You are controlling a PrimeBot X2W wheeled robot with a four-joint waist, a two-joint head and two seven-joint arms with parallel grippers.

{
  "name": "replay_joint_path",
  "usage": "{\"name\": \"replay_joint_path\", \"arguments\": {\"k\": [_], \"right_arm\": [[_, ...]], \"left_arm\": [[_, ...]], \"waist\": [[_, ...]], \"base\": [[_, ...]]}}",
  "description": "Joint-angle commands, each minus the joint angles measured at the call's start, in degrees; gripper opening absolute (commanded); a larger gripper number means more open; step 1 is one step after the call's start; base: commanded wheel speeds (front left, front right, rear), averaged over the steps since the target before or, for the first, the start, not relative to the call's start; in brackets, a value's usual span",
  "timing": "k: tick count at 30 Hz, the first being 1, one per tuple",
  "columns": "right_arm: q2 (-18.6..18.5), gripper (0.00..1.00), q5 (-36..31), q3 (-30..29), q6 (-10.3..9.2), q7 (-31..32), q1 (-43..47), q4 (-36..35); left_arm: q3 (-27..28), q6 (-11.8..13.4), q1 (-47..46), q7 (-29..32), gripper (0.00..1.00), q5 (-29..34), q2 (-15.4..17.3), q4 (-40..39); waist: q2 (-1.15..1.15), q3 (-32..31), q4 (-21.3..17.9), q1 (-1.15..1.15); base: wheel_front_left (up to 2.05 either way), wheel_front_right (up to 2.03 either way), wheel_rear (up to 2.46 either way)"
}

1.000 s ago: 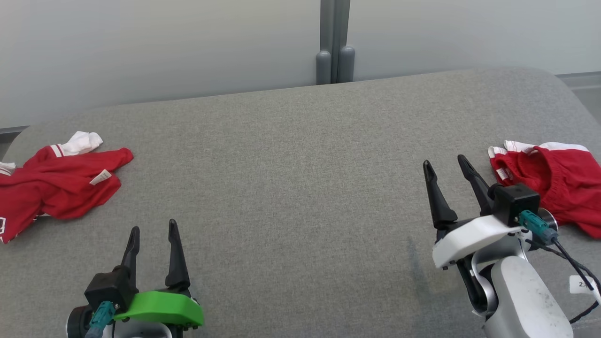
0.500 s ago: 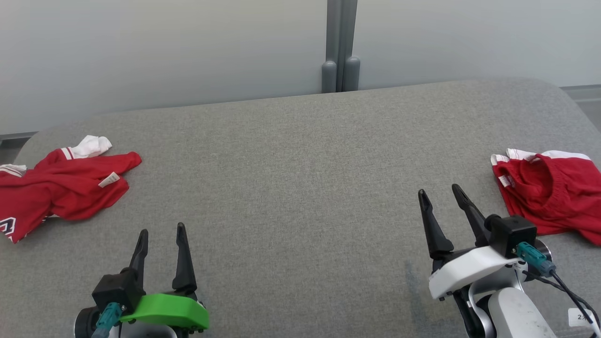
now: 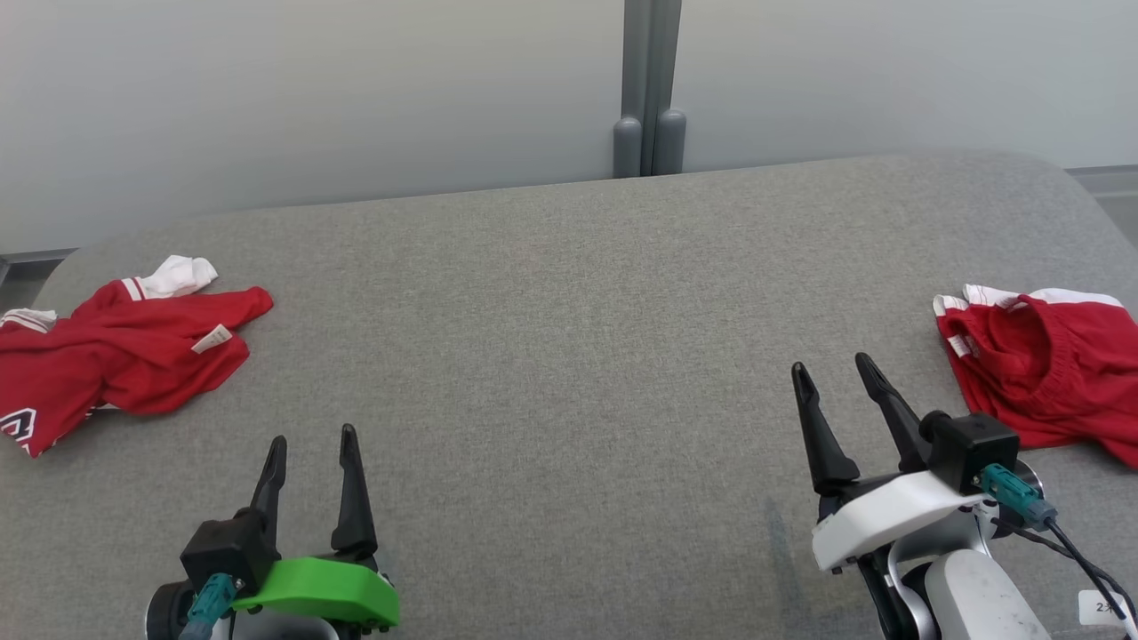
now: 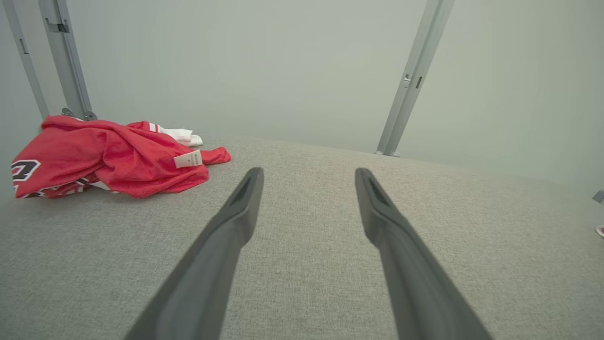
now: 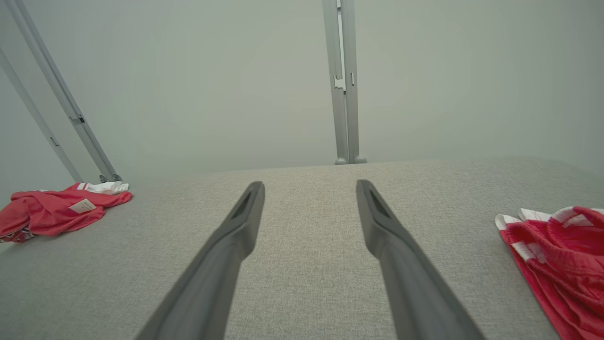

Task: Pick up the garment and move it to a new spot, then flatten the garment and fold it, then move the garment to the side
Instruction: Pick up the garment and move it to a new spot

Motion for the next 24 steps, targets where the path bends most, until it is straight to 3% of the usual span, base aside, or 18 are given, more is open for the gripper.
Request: {"name": "replay_joint_path", "arguments": {"k": [1,10,24], "right_arm": [[-0.1,1.00,0.3,-0.2,0.00,-0.4,0.7,-0.3],[-0.1,1.00,0.7,-0.5,0.00,-0.9,1.2,-0.9],[-0.1,1.00,1.6,0.2,0.00,-1.8,0.8,-1.2]], "left_arm": [[0.1,-0.3,0.4,-0.2,1.00,0.3,0.0,0.2],[-0.1,-0.4,-0.7,-0.2,1.00,0.7,0.0,0.3],[0.9,-0.3,-0.9,-0.2,1.00,1.2,0.1,-0.2]], "waist": [[0.00,0.0,0.2,0.00],[0.00,-0.2,5.2,0.00],[0.00,-0.1,21.1,0.00]], "base": [[0.00,0.00,0.00],[0.00,0.00,0.00],[0.00,0.00,0.00]]}}
